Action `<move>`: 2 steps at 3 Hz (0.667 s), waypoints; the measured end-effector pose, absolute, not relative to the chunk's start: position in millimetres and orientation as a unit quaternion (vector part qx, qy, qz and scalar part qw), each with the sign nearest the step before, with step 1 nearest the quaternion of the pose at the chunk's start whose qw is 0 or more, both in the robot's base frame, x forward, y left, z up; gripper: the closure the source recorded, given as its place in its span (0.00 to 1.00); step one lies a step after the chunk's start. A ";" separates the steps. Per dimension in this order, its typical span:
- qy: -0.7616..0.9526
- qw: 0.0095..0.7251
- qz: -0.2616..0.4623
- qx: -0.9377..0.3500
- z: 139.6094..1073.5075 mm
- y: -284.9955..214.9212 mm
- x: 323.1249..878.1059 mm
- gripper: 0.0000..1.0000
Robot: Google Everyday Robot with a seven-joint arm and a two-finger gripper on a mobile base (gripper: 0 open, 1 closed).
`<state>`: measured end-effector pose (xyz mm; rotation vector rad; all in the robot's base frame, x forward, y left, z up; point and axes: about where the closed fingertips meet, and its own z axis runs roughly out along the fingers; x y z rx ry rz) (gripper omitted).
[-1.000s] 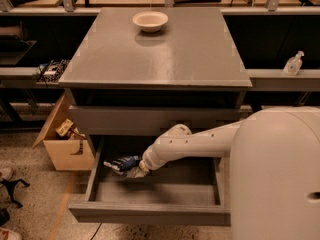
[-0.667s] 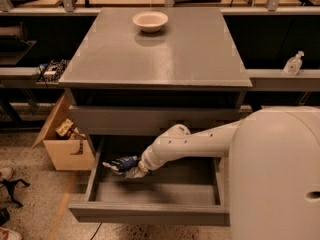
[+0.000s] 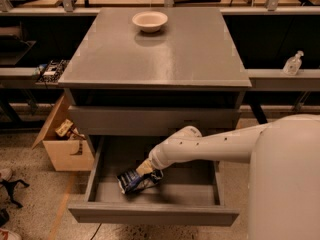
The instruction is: Place blue chip bag into middle drawer
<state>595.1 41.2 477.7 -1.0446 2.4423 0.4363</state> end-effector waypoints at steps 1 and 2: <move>0.893 0.251 0.145 -0.344 494.1 1.3 596.8 0.00; 0.908 0.273 0.137 -0.287 508.1 -51.8 586.9 0.00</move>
Offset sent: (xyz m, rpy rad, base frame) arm -0.0300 -0.1681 0.0465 0.0611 -0.0926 -0.3750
